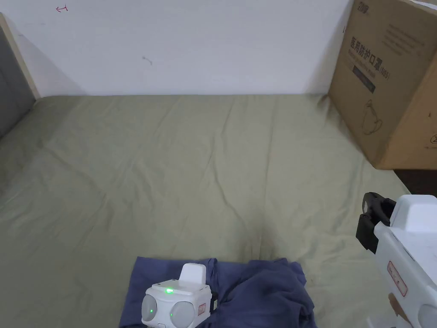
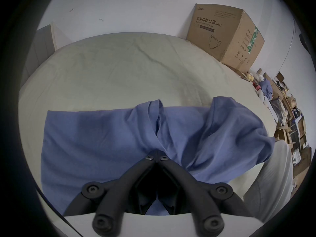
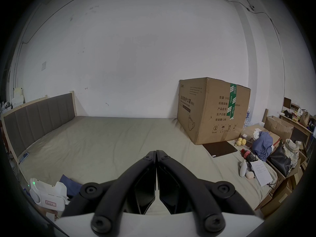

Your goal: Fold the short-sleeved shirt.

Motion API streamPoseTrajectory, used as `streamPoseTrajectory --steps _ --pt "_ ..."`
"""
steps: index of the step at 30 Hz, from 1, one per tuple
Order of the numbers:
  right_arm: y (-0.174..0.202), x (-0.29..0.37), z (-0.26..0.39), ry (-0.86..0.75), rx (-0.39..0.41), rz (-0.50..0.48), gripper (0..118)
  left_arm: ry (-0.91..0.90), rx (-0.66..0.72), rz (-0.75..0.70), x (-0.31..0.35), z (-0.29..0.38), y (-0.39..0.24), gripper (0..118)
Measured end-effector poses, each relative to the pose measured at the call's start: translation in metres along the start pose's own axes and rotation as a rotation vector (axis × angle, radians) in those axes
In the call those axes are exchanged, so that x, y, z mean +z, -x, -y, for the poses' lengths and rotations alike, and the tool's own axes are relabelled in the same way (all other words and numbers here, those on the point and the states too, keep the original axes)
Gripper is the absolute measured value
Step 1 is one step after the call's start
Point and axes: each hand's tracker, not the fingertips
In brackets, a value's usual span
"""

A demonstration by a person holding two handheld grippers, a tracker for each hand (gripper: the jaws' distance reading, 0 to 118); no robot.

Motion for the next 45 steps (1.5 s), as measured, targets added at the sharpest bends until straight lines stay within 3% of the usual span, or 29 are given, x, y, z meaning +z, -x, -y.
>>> streamPoseTrajectory --steps 6,11,16,18,19,23,24,28,29,30,32,33,36,38,40,42,45 --pt "0.005 -0.001 -0.002 0.0 0.0 -0.004 0 -0.062 0.068 0.119 0.029 -0.019 0.03 0" --pt "0.012 -0.007 -0.003 0.001 0.009 -0.022 0 -0.087 0.231 0.298 0.065 -0.037 0.1 0" --pt "0.028 -0.007 -0.009 0.002 0.006 -0.046 0 -0.104 0.367 0.313 0.083 -0.038 0.173 0" --pt "0.035 -0.009 -0.011 0.004 0.011 -0.056 0 -0.08 0.4 0.319 0.082 -0.038 0.198 8" --pt "0.038 -0.01 -0.012 0.006 0.012 -0.062 0 -0.053 0.422 0.315 0.081 -0.034 0.204 17" --pt "0.045 -0.017 -0.011 0.01 0.026 -0.079 0 0.051 0.439 0.296 0.061 -0.028 0.23 108" --pt "0.046 -0.018 -0.01 0.012 0.027 -0.083 0 0.077 0.448 0.297 0.053 -0.026 0.233 115" --pt "0.048 -0.025 -0.007 0.034 0.037 -0.09 0 0.106 0.461 0.304 0.032 -0.016 0.239 114" --pt "0.048 -0.025 -0.006 0.039 0.04 -0.09 0 0.117 0.469 0.312 0.025 -0.013 0.24 109" --pt "0.048 -0.026 -0.006 0.043 0.044 -0.088 0 0.118 0.471 0.313 0.02 -0.011 0.241 101" --pt "0.046 -0.028 -0.003 0.05 0.053 -0.085 0 0.112 0.475 0.325 0.007 -0.008 0.255 70" --pt "0.046 -0.029 -0.003 0.053 0.054 -0.081 0 0.112 0.474 0.341 0.001 -0.008 0.256 61" --pt "0.042 -0.031 0.001 0.062 0.053 -0.07 0 0.136 0.454 0.358 -0.008 -0.004 0.244 50" --pt "0.039 -0.032 0.002 0.068 0.054 -0.062 0 0.134 0.41 0.352 -0.012 -0.003 0.239 31" --pt "0.038 -0.033 0.004 0.074 0.053 -0.059 0 0.131 0.405 0.335 -0.01 -0.003 0.234 27" --pt "0.036 -0.033 0.004 0.075 0.054 -0.055 0 0.117 0.411 0.354 -0.003 -0.002 0.229 15" --pt "0.036 -0.033 0.004 0.075 0.056 -0.056 0 0.072 0.336 0.296 0.016 -0.004 0.21 10"
